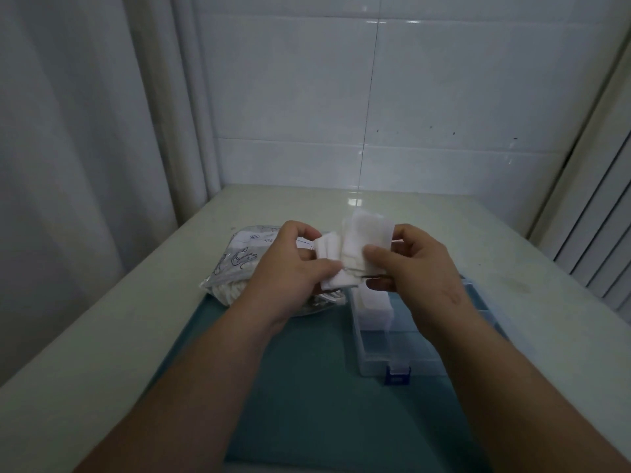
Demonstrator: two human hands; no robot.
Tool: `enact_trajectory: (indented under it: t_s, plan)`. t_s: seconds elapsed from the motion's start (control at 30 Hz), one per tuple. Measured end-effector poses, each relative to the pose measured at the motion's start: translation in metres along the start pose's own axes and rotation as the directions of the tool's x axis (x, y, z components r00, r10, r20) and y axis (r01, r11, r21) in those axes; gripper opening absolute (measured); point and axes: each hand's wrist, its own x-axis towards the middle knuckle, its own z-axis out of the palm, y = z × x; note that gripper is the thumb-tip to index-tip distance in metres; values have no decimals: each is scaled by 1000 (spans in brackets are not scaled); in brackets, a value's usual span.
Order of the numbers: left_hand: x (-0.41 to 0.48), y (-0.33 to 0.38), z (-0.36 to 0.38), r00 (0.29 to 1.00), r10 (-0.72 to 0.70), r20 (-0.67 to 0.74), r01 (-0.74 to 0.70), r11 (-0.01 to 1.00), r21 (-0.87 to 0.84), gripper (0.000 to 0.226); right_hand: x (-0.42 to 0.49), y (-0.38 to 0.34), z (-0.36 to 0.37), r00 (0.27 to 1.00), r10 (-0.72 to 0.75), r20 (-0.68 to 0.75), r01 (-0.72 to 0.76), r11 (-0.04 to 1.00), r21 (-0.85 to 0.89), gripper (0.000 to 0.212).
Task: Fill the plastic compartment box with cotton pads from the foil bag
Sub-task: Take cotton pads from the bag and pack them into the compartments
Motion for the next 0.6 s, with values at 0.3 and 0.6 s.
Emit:
enact_trajectory:
  t_s: [0.3, 0.6]
  plan:
    - [2, 1, -1, 999, -27, -45, 24, 999, -45, 34, 4, -4, -5, 993, 117, -22, -112, 980, 163, 13]
    - [3, -2, -1, 998, -29, -60, 27, 999, -31, 34, 4, -7, -2, 977, 210, 35, -210, 922, 324, 19]
